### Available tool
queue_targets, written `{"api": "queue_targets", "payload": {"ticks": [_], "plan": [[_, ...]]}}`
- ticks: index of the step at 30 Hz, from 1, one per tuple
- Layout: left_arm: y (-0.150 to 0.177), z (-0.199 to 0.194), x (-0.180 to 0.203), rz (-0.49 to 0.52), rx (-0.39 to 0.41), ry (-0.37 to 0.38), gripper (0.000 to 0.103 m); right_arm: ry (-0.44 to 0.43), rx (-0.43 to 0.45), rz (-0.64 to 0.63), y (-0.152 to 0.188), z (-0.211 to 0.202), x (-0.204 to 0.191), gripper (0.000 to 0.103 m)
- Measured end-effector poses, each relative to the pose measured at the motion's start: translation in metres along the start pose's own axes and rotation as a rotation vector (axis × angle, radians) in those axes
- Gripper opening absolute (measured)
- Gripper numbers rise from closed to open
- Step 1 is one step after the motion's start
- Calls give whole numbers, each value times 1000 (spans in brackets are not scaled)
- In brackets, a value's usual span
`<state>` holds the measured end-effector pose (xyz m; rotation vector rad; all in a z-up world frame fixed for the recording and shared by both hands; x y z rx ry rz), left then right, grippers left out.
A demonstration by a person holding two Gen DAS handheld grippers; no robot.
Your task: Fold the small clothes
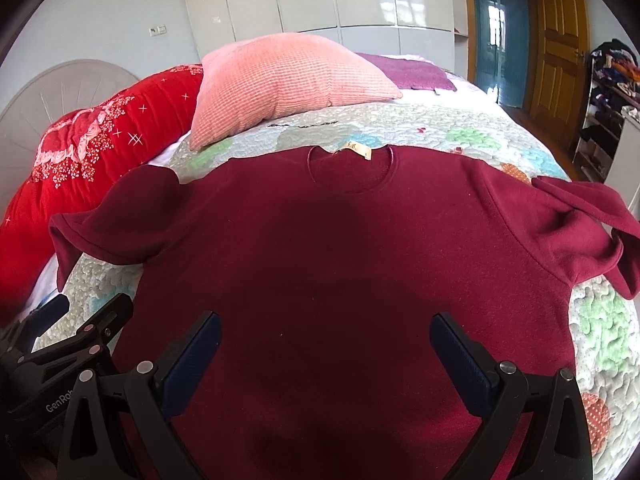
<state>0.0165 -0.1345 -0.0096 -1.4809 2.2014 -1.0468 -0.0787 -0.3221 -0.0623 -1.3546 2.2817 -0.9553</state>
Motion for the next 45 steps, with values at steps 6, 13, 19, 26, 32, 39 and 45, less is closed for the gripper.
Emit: {"api": "queue_targets", "payload": {"ticks": [6,13,19,26,32,39,45], "plan": [[-2,-4,-11,-25,9,1,102,3,2,-28,1,-2,-10,103],[-3,-5,-27,-78,5,30,102,-28,-18,-49,4,-3,-24,103],[-6,-14,-75,-229,19,41,102,-92,44,-192,-9,-20,-67,103],[-13,-31,-151,-521,104,83,102,-167,39,-238,-5,-25,-107,103],[-25,-25,-197,-822,177,240,99,-188,2,-254,5,-20,-115,103],[-30,-2,-220,-1060,207,418,99,-232,-32,-217,9,-17,-110,103],[-32,13,-233,-1157,228,488,99,-250,-79,-174,13,-6,-110,103]]}}
Point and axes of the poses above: each gripper's, at about its wrist camera, not at the fingertips, and z roughly the way its jaws point, x to its right, y to its underside, the point moved 10 cm from there along z, roughly the way its jaws point, and after that the axes turned 14 degrees about y, right-handed, at the moved point
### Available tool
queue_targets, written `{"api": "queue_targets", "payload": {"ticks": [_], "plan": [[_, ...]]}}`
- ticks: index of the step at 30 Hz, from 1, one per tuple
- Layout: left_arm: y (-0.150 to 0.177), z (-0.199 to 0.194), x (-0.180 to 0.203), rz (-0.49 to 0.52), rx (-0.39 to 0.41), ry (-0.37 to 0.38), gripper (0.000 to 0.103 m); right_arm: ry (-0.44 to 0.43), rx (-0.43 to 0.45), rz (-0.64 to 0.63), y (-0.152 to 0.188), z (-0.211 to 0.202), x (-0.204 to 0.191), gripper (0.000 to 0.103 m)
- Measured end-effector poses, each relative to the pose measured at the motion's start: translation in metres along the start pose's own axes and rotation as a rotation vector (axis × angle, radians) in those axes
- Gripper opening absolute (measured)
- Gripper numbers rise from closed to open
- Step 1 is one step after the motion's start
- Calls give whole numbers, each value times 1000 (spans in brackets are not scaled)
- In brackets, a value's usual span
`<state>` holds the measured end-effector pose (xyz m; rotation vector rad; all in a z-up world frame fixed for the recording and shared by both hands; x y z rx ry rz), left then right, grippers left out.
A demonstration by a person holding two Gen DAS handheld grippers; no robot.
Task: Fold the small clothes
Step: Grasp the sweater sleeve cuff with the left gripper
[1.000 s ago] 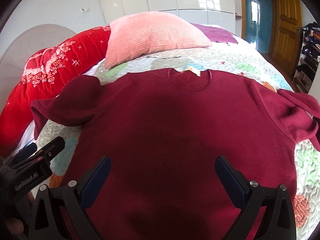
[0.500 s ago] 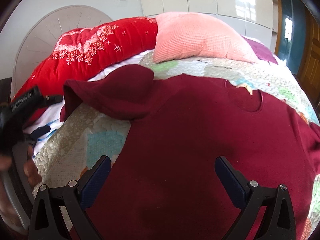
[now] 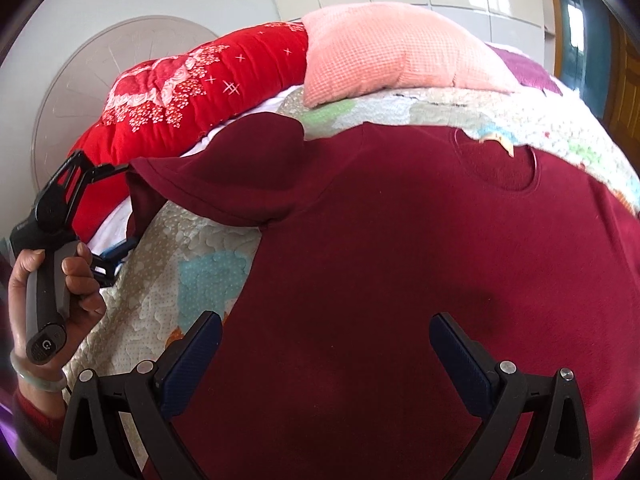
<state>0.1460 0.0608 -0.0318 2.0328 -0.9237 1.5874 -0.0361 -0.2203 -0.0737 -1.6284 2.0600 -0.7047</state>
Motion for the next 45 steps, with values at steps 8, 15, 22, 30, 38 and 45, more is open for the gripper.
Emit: {"api": "queue_targets", "payload": {"ticks": [8,15,22,30,38,45], "plan": [[-11,9,4,-19,-4,105,67,-16,-27,2,5,8,-5,103],[-17,6,6,40,24,121,11,-18,-25,18,5,5,-2,103],[-16,-3,7,70,12,83,9,-24,-24,38,2,-1,3,103],[-8,-38,-9,-56,96,90,75,-93,12,-115,-29,2,-59,103],[-23,-24,-16,-51,81,57,78,-82,172,-408,-85,36,-169,102],[-39,-13,-29,-90,101,74,78,-138,81,-429,-66,72,-169,9]]}}
Point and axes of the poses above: each gripper's, at about its wrist camera, not at the fingertips, and z roughly the way its jaws point, x to its right, y to its underside, the point moved 10 cm from there along z, roughly the way its jaws point, and after that the axes turned 14 degrees about y, right-handed, at the moved point
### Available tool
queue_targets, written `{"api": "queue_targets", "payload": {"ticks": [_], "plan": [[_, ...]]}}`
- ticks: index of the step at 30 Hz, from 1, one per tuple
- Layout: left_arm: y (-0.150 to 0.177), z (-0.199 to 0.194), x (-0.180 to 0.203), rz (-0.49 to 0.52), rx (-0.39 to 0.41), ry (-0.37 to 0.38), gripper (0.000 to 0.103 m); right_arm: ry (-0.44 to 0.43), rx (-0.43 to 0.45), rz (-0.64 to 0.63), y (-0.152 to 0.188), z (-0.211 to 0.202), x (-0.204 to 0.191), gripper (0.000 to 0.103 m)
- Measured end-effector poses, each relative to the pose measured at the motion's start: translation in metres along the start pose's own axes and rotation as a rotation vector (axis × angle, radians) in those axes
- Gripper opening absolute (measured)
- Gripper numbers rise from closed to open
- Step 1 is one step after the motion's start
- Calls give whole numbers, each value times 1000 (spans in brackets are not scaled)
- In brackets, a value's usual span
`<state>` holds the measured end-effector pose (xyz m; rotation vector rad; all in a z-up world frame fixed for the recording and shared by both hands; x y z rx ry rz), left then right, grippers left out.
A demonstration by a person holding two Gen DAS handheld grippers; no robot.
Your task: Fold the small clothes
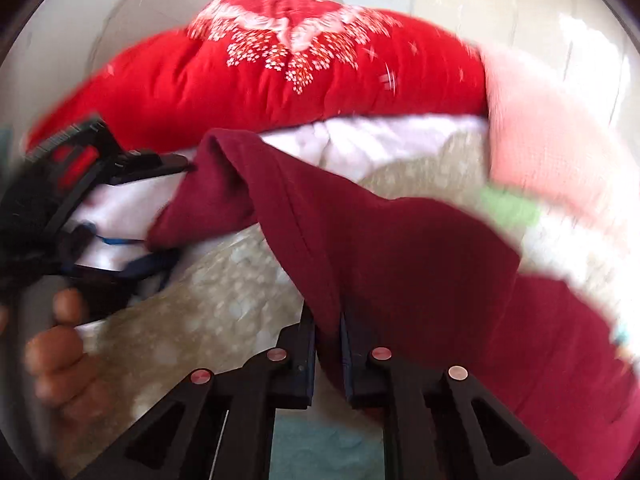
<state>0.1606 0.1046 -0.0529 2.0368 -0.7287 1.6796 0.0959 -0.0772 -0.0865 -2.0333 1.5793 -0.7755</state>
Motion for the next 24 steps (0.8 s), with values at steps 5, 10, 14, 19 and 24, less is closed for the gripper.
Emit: {"api": "queue_targets", "payload": {"ticks": [5,10,14,19,24], "plan": [[0,3,17,128,-9,17,38,-26,-17,0,29,-22,-3,8],[9,-4,56,330,5,23,13,-57,-43,30,47,-44,5,23],[31,-11,94,454,-8,65,11,-98,-11,178,67,-87,51,68],[91,-9,164,607,-80,175,11,16,8,347,102,-130,143,68],[206,26,229,774,-292,290,11,107,23,484,135,-157,216,68]]}}
Point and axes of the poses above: each gripper's, at about its wrist camera, not at the fingertips, and z roughly the way its jaws point, x to its right, y to its underside, the point moved 10 cm from there along z, roughly the way its jaws point, and after that the axes turned 14 degrees about y, right-handed, at the moved point
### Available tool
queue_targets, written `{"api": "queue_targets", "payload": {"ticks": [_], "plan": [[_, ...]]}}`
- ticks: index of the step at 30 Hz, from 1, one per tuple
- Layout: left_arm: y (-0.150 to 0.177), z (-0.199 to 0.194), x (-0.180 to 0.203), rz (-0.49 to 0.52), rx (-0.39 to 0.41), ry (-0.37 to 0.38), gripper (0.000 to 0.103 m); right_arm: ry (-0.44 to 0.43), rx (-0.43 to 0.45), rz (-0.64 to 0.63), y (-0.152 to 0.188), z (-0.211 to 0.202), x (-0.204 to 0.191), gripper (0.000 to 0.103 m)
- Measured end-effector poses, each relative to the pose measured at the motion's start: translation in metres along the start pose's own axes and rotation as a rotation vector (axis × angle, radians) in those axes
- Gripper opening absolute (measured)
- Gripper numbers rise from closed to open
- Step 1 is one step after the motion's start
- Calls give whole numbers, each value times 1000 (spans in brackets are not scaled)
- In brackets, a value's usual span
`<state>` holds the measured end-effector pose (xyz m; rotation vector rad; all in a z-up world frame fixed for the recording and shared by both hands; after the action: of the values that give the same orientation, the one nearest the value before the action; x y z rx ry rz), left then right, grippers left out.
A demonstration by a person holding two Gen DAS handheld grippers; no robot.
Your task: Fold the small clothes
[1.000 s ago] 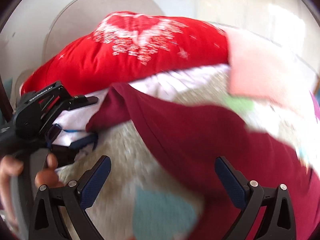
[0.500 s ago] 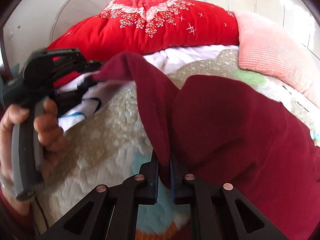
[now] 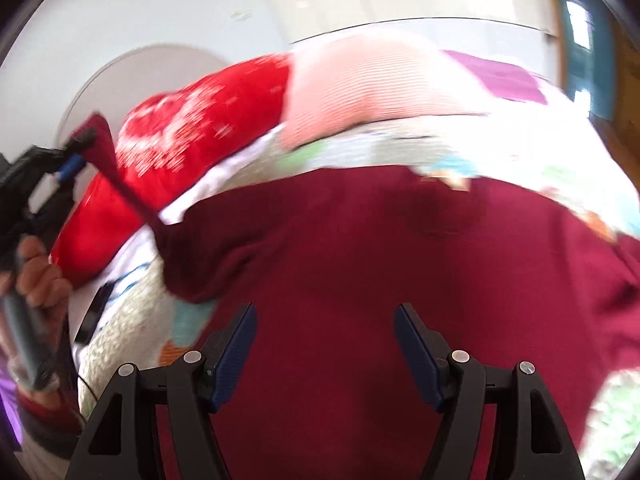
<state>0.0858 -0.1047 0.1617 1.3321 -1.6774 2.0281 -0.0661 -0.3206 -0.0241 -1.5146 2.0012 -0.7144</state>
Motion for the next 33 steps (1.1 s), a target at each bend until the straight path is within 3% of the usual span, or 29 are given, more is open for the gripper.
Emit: {"api": "queue_targets", "payload": {"ticks": [4,7,9,12,14,16,18,21,23,25,27,29,30,33], "plan": [[59,87,46,67,-181,60,11,56,9,104,4,-12,55,68],[116,136,53,51,-314,84,11,116,2,170,11,-14,94,69],[173,176,47,19,-456,99,11,146,-21,216,19,-14,121,69],[236,191,48,28,-599,91,11,170,-48,302,27,-11,151,69],[254,187,49,73,-655,52,12,156,-57,330,28,-11,160,71],[248,172,63,94,-659,62,30,133,-61,329,23,-7,157,73],[228,137,63,131,-631,44,59,116,-62,310,15,-3,145,73],[194,86,56,229,-553,-27,65,85,-66,271,7,12,123,73],[174,53,34,278,-501,-135,69,110,-77,224,3,28,114,73],[166,35,8,284,-461,-213,71,193,-90,183,0,50,114,73],[163,19,-30,216,-437,-290,71,236,-101,134,0,71,113,71],[163,13,-63,112,-416,-340,71,291,-70,55,-6,79,109,38],[163,8,-71,92,-407,-352,71,310,-66,17,-9,79,106,9],[163,4,-98,50,-418,-406,71,319,-12,-25,-26,59,102,4]]}}
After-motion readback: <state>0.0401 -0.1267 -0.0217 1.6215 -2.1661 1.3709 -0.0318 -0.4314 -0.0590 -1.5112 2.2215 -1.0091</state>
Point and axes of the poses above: each gripper's, at about its wrist camera, not at the fingertips, and z roughly the way its jaws point, x to its right, y to its underside, the point moved 10 cm from there along z, roughly the way its jaws point, and after that the axes turned 14 degrees about y, right-handed, at the moved point
